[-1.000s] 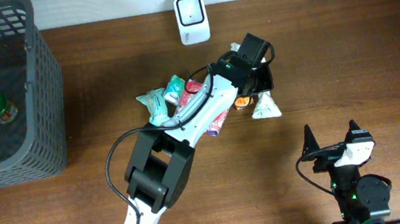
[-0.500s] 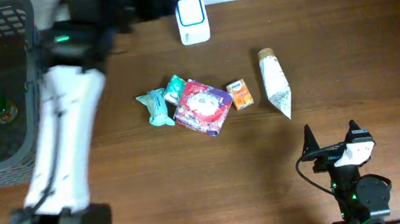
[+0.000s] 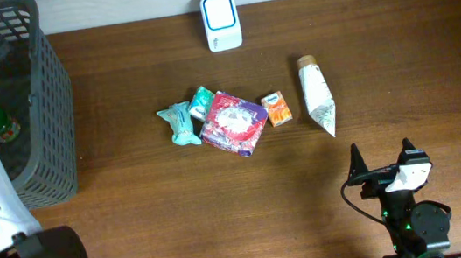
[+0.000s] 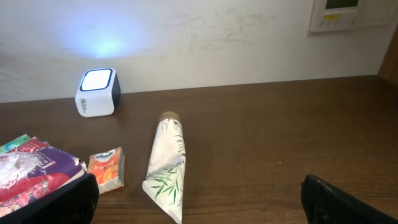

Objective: Scan the item barcode
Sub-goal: 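Reach the left gripper into the basket to the green-lid jar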

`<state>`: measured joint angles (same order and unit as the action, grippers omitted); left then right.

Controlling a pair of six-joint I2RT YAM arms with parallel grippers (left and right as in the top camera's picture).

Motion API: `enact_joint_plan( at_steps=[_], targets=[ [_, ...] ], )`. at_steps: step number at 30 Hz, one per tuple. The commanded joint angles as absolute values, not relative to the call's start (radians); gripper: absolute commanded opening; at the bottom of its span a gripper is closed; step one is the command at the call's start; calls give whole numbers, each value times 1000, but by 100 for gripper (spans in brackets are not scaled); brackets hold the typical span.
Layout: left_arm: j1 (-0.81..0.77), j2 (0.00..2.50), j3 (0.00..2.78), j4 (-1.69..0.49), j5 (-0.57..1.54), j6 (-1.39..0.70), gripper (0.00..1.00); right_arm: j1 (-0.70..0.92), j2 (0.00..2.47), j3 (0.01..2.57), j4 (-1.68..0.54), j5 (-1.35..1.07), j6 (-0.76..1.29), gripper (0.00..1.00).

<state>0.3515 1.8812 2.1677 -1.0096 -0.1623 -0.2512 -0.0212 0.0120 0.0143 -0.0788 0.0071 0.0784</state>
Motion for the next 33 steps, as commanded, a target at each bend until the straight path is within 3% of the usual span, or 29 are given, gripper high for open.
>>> enact_joint_plan(
  at_steps=[1,14,33],
  targets=[
    [429,1969,2173,-1054,-210,-302,99,-27,6,6,-81,15,78,99],
    [483,2153,2173,-1090,-233,-416,99,-27,6,6,-81,15,78,99],
    [500,2344,2173,-940,-269,-448,99,-27,6,6,-81,15,78,99]
  ],
)
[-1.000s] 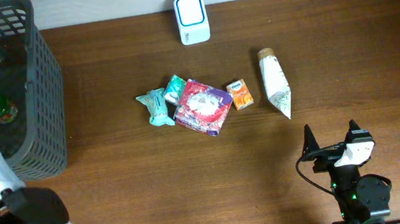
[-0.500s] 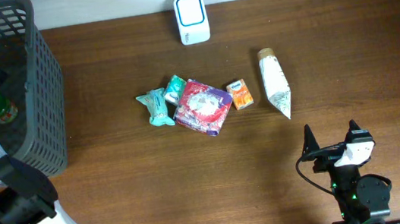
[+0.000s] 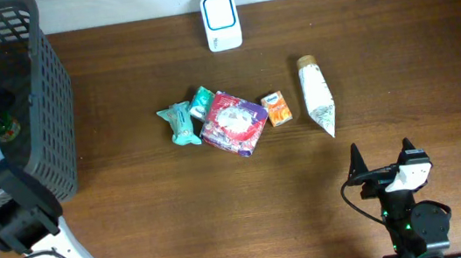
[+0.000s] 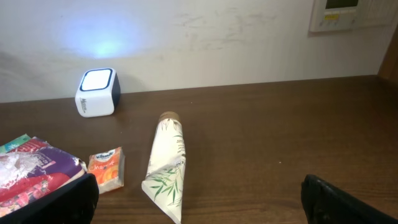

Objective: Scan the item barcode
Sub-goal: 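Reach the left gripper into the basket to the green-lid jar, then lift the green-lid jar and set it upright beside the tissues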

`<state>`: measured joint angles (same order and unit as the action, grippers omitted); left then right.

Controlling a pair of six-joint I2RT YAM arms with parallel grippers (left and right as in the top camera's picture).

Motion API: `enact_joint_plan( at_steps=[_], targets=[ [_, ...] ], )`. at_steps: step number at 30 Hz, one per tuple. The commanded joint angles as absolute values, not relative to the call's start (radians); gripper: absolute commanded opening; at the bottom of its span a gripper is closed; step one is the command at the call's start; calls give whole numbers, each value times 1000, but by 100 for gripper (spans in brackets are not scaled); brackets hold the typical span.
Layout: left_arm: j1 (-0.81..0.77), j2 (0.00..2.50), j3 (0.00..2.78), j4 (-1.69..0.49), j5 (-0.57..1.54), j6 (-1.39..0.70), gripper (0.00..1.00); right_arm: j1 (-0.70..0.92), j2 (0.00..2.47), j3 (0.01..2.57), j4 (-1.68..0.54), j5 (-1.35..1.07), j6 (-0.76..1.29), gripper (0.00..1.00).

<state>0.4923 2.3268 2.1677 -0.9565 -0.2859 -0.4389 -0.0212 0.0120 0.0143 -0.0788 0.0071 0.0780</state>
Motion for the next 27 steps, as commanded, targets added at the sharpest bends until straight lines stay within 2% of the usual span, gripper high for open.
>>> enact_joint_plan(
  at_steps=[1,14,17,20,21,23,24,27],
  targets=[
    [500,2345,2173,-921,-268,-448,99,-27,6,6,-81,15,78,99],
    [501,2368,2164,-907,-224,-421,100,-27,6,6,-81,15,78,99],
    [501,2368,2162,-920,-224,-421,68,-27,6,6,-81,15,78,99],
    [505,2368,2162,-929,-224,-421,68,-27,6,6,-81,15,78,99],
    [508,2368,2162,-932,-225,-421,81,-27,6,6,-81,15,78,99],
    [514,2368,2162,-941,-224,-421,74,-27,6,6,-81,15,78,99],
    [517,2368,2162,-944,-224,-421,66,-27,6,6,-81,15,78,99],
    [520,2368,2162,-953,-225,-418,51,-27,6,6,-81,15,78,99]
  ],
)
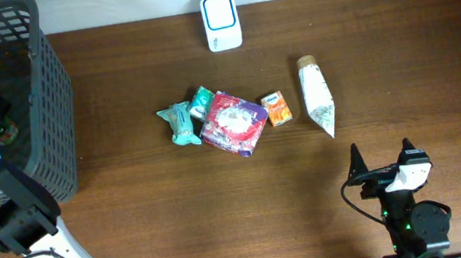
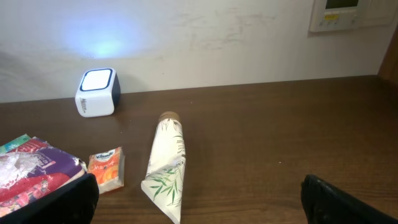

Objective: Scan the item barcode
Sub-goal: 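Lift the green-lid jar and set it upright beside the tissues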

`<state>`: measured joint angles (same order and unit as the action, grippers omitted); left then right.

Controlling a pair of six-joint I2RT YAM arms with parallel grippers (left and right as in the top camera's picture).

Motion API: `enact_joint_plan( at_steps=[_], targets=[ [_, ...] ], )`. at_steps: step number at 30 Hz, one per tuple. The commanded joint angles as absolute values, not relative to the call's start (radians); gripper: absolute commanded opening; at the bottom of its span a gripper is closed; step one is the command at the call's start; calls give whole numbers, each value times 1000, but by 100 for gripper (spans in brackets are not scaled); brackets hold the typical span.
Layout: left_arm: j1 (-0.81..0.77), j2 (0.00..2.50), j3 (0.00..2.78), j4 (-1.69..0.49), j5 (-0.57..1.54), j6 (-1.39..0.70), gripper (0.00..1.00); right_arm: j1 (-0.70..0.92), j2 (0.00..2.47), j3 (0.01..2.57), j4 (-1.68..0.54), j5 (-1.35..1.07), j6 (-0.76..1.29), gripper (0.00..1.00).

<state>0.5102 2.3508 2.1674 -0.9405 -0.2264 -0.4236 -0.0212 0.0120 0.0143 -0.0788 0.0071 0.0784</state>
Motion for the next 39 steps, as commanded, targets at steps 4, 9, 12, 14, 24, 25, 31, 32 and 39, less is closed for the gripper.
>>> enact_joint_plan(
  at_steps=[4,9,12,14,24,25,31,32,39],
  targets=[
    [520,2354,2178,-966,-224,-392,42,-27,6,6,-81,15,78,99],
    [506,2229,2228,-973,-224,-392,42,-27,6,6,-81,15,78,99],
    [500,2125,2229,-966,-192,-392,42,-27,6,6,-81,15,78,99],
    [500,2062,2229,-951,-96,-392,40,-27,6,6,-81,15,78,99],
    [495,1717,2229,-822,465,-509,44,-27,6,6,-81,15,78,99],
    [479,1698,2228,-822,539,-541,43,-27,6,6,-81,15,78,99],
    [119,1703,2221,-828,597,-545,43,-27,6,6,-81,15,78,99],
    [42,1713,2221,-831,557,-545,43,-27,6,6,-81,16,78,99],
    [-398,1948,2221,-830,208,-494,44,-27,6,6,-81,15,78,99]
  ],
)
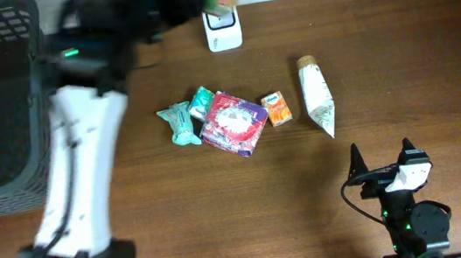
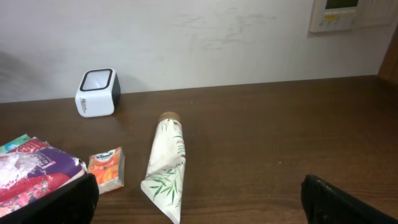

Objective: Scan the item barcode
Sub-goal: 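Lift the green-lid jar and set it upright beside the tissues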

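The white scanner (image 1: 224,31) stands at the table's back edge; in the right wrist view the scanner (image 2: 96,92) shows a dark face. My left arm reaches across from the left, blurred by motion. Its left gripper is just above the scanner, apparently shut on a green item with some orange on it. My right gripper (image 1: 383,161) rests near the front edge, open with nothing between its fingers (image 2: 59,199).
A dark mesh basket fills the back left corner. Mid-table lie teal packets (image 1: 181,122), a red-purple pack (image 1: 234,124), a small orange box (image 1: 277,107) and a white leaf-printed tube (image 1: 317,94).
My left arm was down in the basket beside the green item; now it is over the scanner with that item. The scanner's face was lit and is now dark. The right arm has not moved.
At all three earlier moments my left arm was in the basket near the green item, shifting only slightly. Now the basket looks empty and the item is held above the scanner. The table's items and right arm stayed put.
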`<state>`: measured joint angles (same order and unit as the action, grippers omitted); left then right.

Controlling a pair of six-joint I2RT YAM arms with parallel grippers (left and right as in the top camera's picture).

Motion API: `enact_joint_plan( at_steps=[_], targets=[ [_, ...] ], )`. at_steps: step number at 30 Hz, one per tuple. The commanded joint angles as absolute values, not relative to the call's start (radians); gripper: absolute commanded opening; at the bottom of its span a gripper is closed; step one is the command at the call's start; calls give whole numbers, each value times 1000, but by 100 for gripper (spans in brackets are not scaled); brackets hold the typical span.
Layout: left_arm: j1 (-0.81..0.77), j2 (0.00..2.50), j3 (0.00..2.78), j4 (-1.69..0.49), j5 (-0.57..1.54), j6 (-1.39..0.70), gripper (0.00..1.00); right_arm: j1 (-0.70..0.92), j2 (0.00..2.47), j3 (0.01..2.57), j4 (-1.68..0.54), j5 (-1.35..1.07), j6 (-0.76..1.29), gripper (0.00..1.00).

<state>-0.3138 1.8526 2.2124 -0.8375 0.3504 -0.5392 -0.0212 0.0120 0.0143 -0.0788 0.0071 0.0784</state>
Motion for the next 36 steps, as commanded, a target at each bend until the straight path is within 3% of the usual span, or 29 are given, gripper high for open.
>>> enact_joint_plan(
  at_steps=[1,16,17,18,20,24,29,31,32,36],
  targets=[
    [-432,1997,2221,-827,180,-476,44,-27,6,6,-81,15,78,99],
    [-587,2462,2221,-697,108,-413,54,-27,6,6,-81,15,78,99],
    [-589,2469,2221,-698,109,-413,60,-27,6,6,-81,15,78,99],
    [-591,2468,2221,-696,112,-413,76,-27,6,6,-81,15,78,99],
    [-591,2467,2235,-692,116,-413,89,-27,6,6,-81,15,78,99],
    [-560,2377,2320,-701,228,-413,100,-27,6,6,-81,15,78,99],
    [-461,2116,2344,-914,234,-412,99,-27,6,6,-81,15,78,99],
    [-380,2019,2344,-1127,131,-413,84,-27,6,6,-81,15,78,99],
    [-326,1975,2344,-1243,63,-413,68,-27,6,6,-81,15,78,99],
    [-182,1927,2344,-1518,-154,-413,31,-27,6,6,-81,15,78,99]
  ],
)
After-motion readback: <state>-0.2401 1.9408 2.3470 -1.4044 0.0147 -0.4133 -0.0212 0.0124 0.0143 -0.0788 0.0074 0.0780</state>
